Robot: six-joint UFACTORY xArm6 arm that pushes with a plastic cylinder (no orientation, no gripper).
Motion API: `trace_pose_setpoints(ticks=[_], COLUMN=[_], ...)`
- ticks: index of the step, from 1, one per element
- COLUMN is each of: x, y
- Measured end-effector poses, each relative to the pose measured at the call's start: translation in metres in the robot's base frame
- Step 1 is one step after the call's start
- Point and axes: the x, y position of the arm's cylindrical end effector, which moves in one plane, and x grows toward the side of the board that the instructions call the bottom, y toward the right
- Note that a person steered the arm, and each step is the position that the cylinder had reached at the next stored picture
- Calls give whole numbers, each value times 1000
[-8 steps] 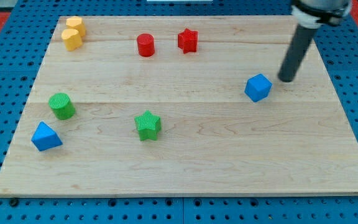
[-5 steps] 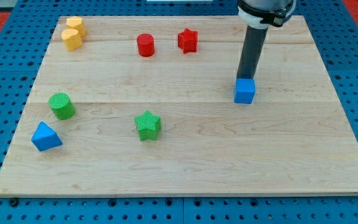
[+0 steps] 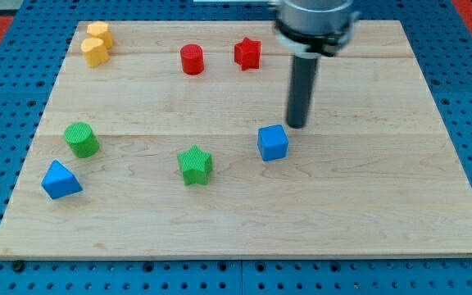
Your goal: Push the blue cube closer to the blue triangle
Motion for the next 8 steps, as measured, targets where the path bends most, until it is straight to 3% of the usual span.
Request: trace_pose_setpoints(ticks=[1, 3, 6, 7, 8], x=[35, 31, 8, 25, 39], y=[1, -161, -244, -295, -301])
